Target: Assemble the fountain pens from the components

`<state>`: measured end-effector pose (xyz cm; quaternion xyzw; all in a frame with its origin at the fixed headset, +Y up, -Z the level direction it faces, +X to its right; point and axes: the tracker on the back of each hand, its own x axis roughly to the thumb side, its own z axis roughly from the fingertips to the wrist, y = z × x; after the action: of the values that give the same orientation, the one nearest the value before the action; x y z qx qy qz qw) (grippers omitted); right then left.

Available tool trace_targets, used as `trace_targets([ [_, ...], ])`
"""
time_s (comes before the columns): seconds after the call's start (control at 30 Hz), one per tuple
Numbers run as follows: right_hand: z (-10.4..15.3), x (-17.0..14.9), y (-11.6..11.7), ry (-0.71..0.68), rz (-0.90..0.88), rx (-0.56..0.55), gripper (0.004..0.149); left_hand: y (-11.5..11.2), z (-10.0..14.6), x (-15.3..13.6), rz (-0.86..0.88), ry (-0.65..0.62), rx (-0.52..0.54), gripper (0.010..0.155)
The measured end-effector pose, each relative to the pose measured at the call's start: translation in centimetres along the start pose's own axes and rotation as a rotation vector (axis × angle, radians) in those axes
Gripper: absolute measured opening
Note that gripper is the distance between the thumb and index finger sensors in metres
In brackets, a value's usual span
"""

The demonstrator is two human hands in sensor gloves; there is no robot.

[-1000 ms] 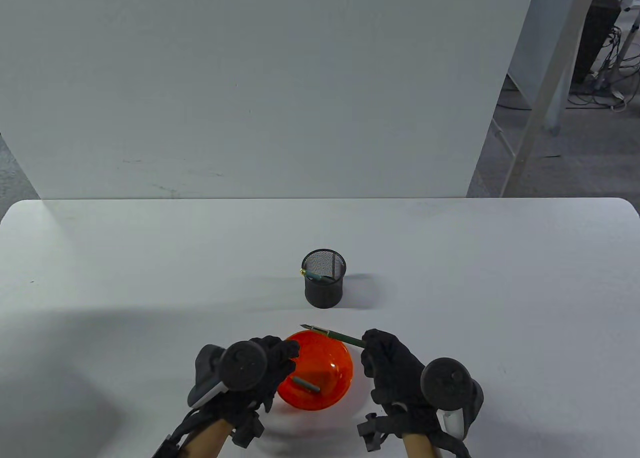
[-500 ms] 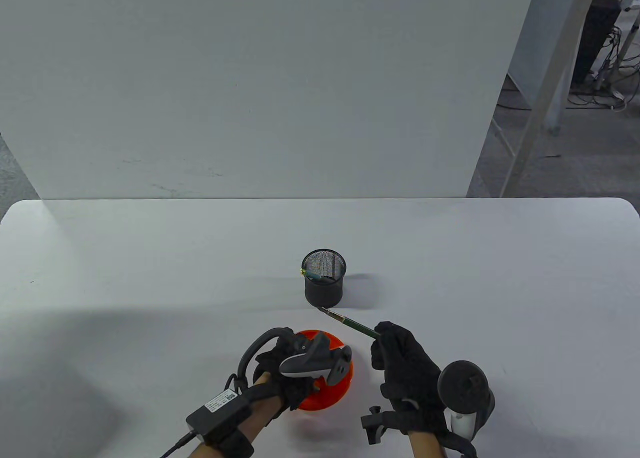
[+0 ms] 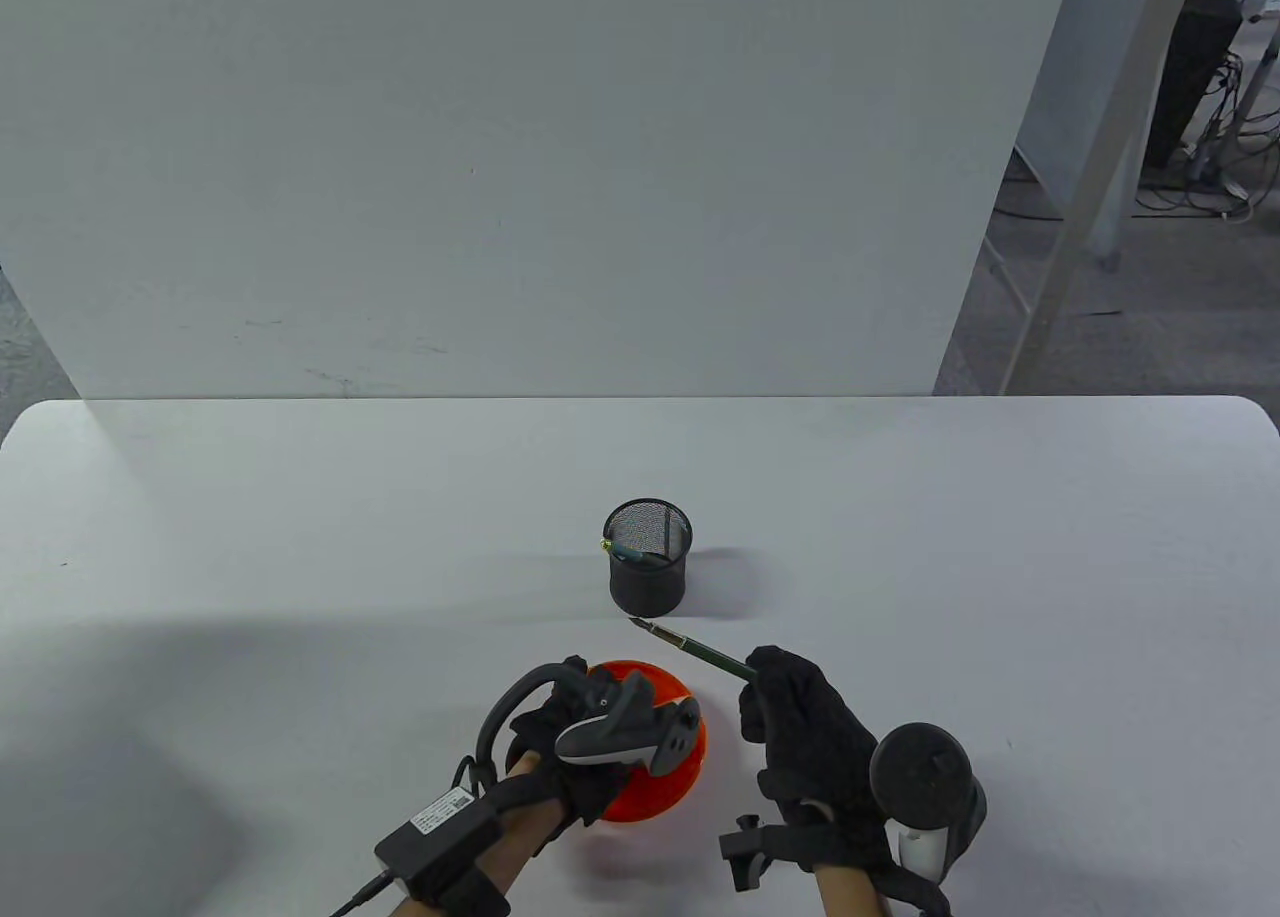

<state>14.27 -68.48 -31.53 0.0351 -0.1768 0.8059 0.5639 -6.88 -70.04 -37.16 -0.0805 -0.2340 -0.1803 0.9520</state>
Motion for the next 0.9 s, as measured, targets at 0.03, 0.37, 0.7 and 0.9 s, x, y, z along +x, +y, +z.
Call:
trace_targets([
  [0.03, 0.0, 0.0, 0.0, 0.002, 0.004, -0.001, 0.045, 0.8, 0.8, -1.0, 0.061, 0.021, 0.054, 0.054],
  [0.37, 0.1, 0.0, -0.4, -0.001, -0.084, -0.007, 0.041, -1.6, 8.6, -9.2, 1.031, 0.085, 0.596, 0.052],
  [0.7, 0.3, 0.0, -0.2, -0.002, -0.068, 0.007, 0.04, -2.9, 8.1, -9.0, 1.144, 0.055, 0.567, 0.05],
  [0.9, 0.3, 0.1, 0.0, -0.008, -0.058, 0.022, 0.04, -2.8, 8.3, -8.6, 1.116, 0.022, 0.582, 0.049],
])
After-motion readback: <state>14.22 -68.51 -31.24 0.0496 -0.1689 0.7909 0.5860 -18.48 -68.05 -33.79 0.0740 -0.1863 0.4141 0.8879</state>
